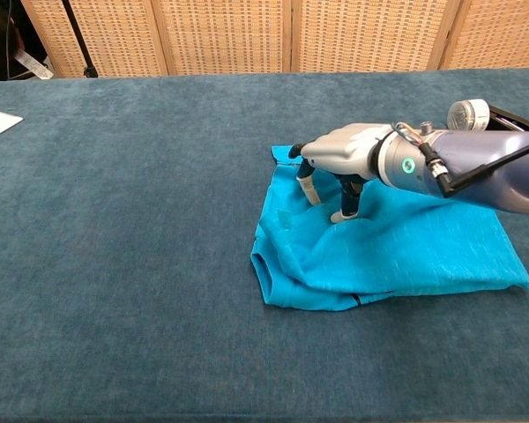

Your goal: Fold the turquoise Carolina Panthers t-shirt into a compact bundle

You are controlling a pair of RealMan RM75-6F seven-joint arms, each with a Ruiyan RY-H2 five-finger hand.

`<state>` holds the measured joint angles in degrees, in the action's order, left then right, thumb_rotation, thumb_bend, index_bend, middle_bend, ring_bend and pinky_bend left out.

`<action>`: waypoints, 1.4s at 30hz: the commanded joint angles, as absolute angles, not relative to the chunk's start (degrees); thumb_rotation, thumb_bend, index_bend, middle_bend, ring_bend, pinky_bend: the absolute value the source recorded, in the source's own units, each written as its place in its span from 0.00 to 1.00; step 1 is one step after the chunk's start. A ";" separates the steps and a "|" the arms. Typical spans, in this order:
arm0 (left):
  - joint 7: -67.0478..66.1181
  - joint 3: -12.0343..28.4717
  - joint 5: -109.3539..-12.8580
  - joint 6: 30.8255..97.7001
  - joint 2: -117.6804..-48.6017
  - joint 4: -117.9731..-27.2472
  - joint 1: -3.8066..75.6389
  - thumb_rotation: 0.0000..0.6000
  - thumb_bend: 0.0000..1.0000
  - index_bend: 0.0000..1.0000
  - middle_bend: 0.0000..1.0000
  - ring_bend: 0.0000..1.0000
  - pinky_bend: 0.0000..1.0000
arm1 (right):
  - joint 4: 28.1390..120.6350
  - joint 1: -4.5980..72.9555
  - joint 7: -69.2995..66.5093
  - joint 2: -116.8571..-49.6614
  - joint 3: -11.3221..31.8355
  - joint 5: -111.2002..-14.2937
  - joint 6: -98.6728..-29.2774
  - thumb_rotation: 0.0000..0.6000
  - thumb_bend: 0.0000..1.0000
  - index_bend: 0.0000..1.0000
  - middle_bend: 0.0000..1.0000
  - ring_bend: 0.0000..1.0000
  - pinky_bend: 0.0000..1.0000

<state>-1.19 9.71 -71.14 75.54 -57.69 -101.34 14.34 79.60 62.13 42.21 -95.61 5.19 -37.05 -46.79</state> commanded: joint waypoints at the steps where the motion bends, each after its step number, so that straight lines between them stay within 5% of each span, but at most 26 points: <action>1: -1.08 9.74 -71.12 75.54 -57.66 -101.30 14.32 1.00 0.05 0.00 0.00 0.00 0.00 | 79.47 62.39 42.55 -95.86 4.99 -36.70 -46.84 1.00 0.33 0.54 0.00 0.00 0.00; 23: -1.72 9.65 -71.01 75.45 -57.94 -101.25 14.48 1.00 0.05 0.00 0.00 0.00 0.00 | 77.35 61.01 39.30 -96.76 4.27 -40.62 -47.27 1.00 0.41 0.65 0.02 0.00 0.00; 42: -1.63 9.54 -71.23 75.43 -57.88 -101.35 14.48 1.00 0.05 0.00 0.00 0.00 0.00 | 83.43 59.25 32.70 -93.50 9.35 -50.93 -52.81 1.00 0.41 0.66 0.03 0.00 0.00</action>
